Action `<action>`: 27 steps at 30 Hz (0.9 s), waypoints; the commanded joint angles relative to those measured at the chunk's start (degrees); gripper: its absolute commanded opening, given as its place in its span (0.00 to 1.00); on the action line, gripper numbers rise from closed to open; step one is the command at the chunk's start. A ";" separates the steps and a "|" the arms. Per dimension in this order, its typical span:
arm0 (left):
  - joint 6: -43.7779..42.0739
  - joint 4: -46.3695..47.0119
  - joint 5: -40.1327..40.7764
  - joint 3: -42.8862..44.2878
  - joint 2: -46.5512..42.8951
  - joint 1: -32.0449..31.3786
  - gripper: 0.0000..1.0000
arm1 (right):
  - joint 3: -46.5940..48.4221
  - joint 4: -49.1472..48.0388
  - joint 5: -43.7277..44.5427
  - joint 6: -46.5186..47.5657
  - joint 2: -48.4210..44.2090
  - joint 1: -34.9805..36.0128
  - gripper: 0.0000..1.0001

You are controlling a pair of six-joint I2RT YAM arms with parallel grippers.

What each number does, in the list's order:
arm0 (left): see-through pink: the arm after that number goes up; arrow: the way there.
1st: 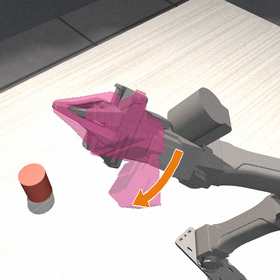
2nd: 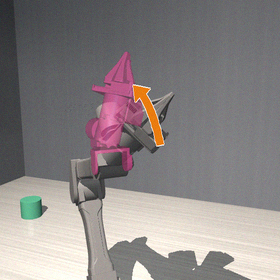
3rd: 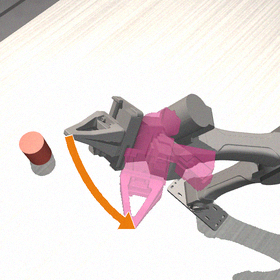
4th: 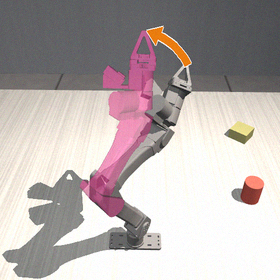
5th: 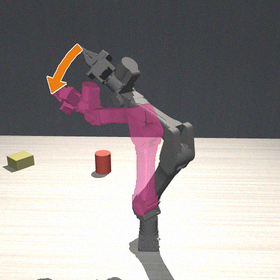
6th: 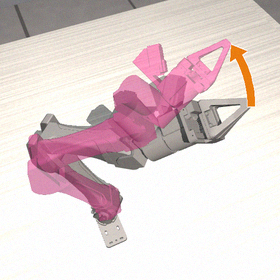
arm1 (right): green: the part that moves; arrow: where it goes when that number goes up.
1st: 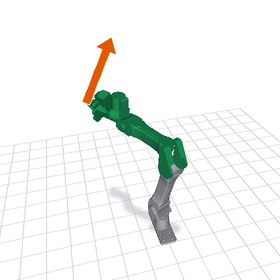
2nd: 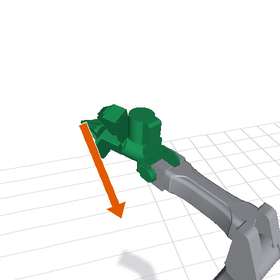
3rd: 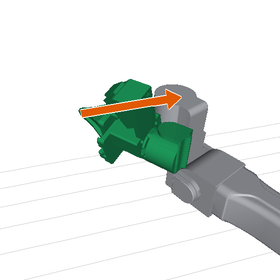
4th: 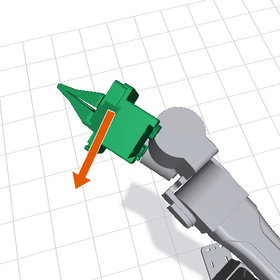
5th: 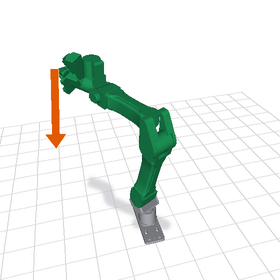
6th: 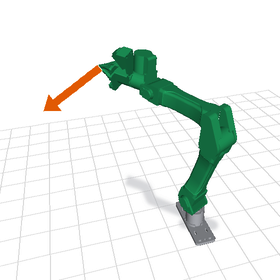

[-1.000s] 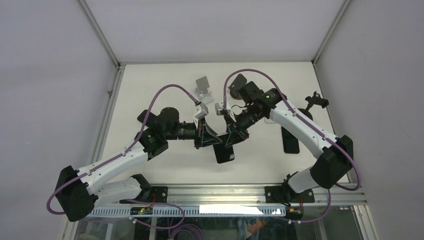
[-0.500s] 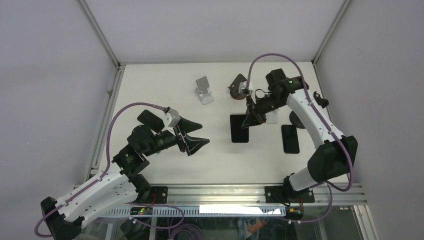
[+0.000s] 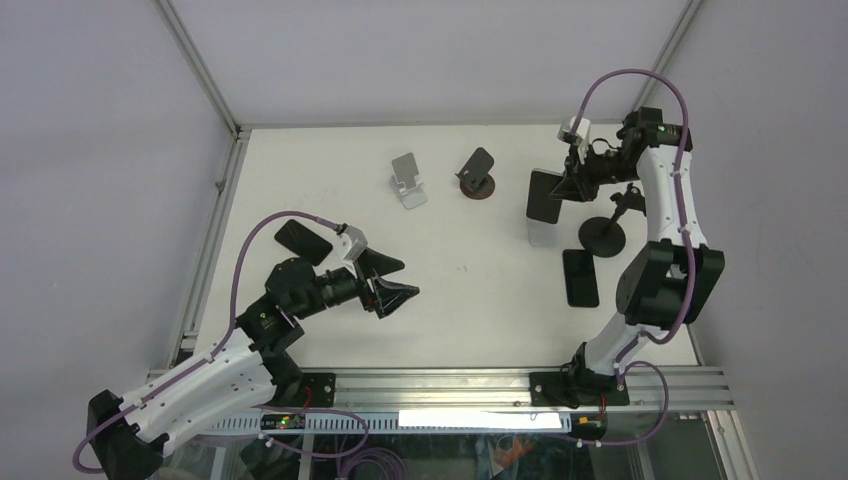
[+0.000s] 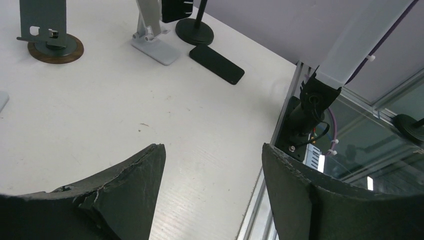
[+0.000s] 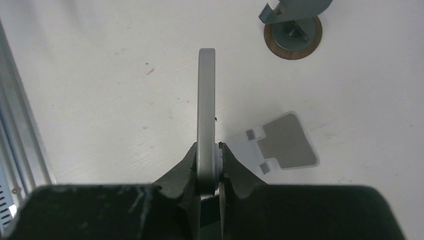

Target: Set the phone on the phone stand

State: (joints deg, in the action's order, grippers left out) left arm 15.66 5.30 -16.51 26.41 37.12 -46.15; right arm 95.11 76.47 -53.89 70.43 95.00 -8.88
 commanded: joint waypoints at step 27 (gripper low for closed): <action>2.35 6.21 -1.11 -1.10 0.60 -0.25 0.71 | 19.11 9.29 -2.87 24.77 20.86 -3.15 0.12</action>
State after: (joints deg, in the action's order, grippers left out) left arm 17.43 8.62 -16.86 25.34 37.87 -46.15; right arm 110.72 84.07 -53.49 92.53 115.57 -11.70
